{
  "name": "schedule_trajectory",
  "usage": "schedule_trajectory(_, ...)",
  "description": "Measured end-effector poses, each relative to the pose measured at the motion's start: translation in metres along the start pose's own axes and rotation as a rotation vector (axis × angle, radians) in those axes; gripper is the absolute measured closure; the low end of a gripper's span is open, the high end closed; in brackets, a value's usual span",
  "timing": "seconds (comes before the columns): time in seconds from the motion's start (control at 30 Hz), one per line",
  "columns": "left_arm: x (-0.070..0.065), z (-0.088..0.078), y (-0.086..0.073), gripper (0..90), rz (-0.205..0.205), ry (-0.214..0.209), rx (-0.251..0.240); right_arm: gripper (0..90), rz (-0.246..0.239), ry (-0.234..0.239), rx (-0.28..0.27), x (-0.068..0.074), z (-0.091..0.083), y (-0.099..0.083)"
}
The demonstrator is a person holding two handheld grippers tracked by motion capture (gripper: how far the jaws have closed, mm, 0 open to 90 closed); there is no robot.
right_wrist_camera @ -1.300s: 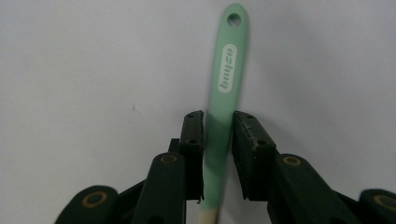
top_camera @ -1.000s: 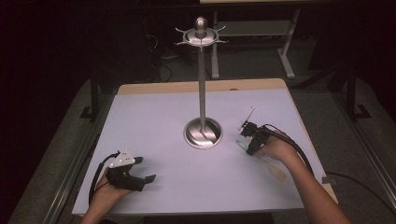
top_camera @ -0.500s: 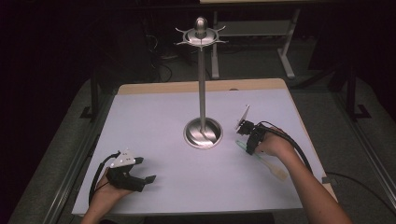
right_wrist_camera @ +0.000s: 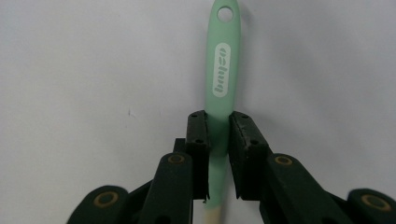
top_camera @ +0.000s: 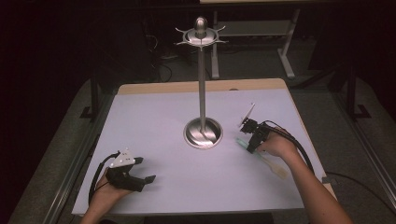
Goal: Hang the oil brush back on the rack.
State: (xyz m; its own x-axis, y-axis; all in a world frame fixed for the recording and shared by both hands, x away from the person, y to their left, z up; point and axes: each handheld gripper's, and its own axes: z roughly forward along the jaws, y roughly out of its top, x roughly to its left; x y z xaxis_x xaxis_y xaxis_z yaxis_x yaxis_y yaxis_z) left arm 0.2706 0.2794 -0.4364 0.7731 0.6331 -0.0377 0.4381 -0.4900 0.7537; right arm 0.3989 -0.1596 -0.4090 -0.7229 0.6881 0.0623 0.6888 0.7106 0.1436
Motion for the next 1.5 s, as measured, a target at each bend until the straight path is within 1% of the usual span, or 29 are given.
schedule_trajectory(0.03,0.000,0.000,0.000,13.3,0.001,0.000,-0.001,78.3,0.013,-0.001,-0.012,0.000,-0.003,-0.002)
schedule_trajectory(0.1,0.000,0.000,0.000,13.3,-0.007,0.001,-0.007,78.3,0.019,0.010,-0.058,-0.002,-0.009,-0.005)
schedule_trajectory(0.13,0.000,0.000,0.000,13.3,-0.009,0.001,-0.007,78.3,0.017,0.012,-0.080,-0.003,-0.012,-0.006)
schedule_trajectory(0.17,0.000,0.000,0.000,13.3,0.000,0.001,-0.003,78.3,0.015,0.015,-0.099,-0.004,-0.015,-0.008)
schedule_trajectory(0.23,0.000,0.000,0.000,13.3,-0.003,0.000,-0.005,78.3,0.021,0.013,-0.144,-0.006,-0.022,-0.012)
schedule_trajectory(0.27,-0.001,0.000,0.000,13.3,-0.003,0.000,-0.003,78.3,0.017,0.006,-0.168,-0.006,-0.025,-0.014)
schedule_trajectory(0.33,-0.001,0.000,0.000,13.3,-0.004,-0.001,-0.005,78.3,0.023,0.012,-0.205,-0.005,-0.031,-0.018)
schedule_trajectory(0.37,-0.001,0.000,0.000,13.3,-0.001,-0.001,-0.003,78.3,0.017,0.017,-0.218,-0.006,-0.033,-0.020)
schedule_trajectory(0.4,-0.001,0.001,0.000,13.3,-0.005,-0.001,-0.007,78.3,0.016,0.020,-0.245,-0.005,-0.035,-0.022)
schedule_trajectory(0.47,-0.001,0.001,0.000,13.3,-0.006,-0.002,-0.006,78.3,0.017,0.013,-0.281,-0.004,-0.038,-0.026)
schedule_trajectory(0.53,-0.001,0.000,0.000,13.3,-0.006,-0.004,-0.007,78.3,0.016,0.012,-0.324,-0.004,-0.042,-0.030)
schedule_trajectory(0.57,-0.001,0.000,0.000,13.2,-0.006,-0.004,-0.007,78.3,0.007,0.017,-0.345,-0.005,-0.043,-0.032)
schedule_trajectory(0.6,-0.001,0.000,0.000,13.2,-0.005,-0.004,-0.005,78.3,0.011,0.016,-0.363,-0.005,-0.044,-0.034)
schedule_trajectory(0.63,-0.001,0.000,0.000,13.3,-0.006,-0.004,-0.006,78.3,0.009,0.010,-0.385,-0.005,-0.046,-0.036)
schedule_trajectory(0.7,-0.002,0.000,0.000,13.2,-0.009,-0.005,-0.007,78.3,0.028,0.016,-0.422,-0.004,-0.049,-0.041)
schedule_trajectory(0.77,-0.002,0.000,0.000,13.3,-0.009,-0.006,-0.007,78.3,0.030,0.024,-0.452,-0.004,-0.052,-0.045)
schedule_trajectory(0.8,-0.002,0.000,0.000,13.3,-0.007,-0.005,-0.006,78.3,0.034,0.022,-0.476,-0.004,-0.054,-0.047)
schedule_trajectory(0.87,-0.002,0.001,0.000,13.3,-0.006,-0.006,-0.006,78.3,0.038,0.031,-0.502,-0.005,-0.056,-0.050)
schedule_trajectory(0.9,-0.002,0.001,0.000,13.3,-0.008,-0.007,-0.007,78.3,0.043,0.028,-0.526,-0.005,-0.057,-0.052)
schedule_trajectory(0.97,-0.002,0.000,0.000,13.2,-0.008,-0.006,-0.008,78.3,0.055,0.037,-0.554,-0.007,-0.059,-0.056)
schedule_trajectory(1.07,-0.001,0.000,0.001,13.2,-0.002,-0.004,-0.006,78.3,0.058,0.035,-0.621,-0.010,-0.064,-0.062)
schedule_trajectory(1.1,-0.001,-0.001,0.001,13.3,-0.002,-0.004,-0.007,78.3,0.065,0.041,-0.640,-0.010,-0.065,-0.064)
schedule_trajectory(1.13,-0.001,-0.001,0.001,13.2,-0.003,-0.004,-0.008,78.3,0.062,0.042,-0.660,-0.010,-0.067,-0.065)
schedule_trajectory(1.23,-0.002,0.000,0.001,13.2,-0.003,-0.005,-0.007,78.3,0.065,0.047,-0.706,-0.010,-0.070,-0.070)
schedule_trajectory(1.3,-0.002,0.000,0.001,13.2,-0.005,-0.006,-0.008,78.3,0.059,0.049,-0.735,-0.010,-0.071,-0.073)
schedule_trajectory(1.43,-0.002,0.000,0.001,13.2,-0.003,-0.006,-0.009,78.3,0.068,0.057,-0.796,-0.010,-0.074,-0.078)
schedule_trajectory(1.5,-0.002,0.000,0.001,13.2,-0.003,-0.006,-0.008,78.2,0.056,0.057,-0.812,-0.011,-0.076,-0.079)
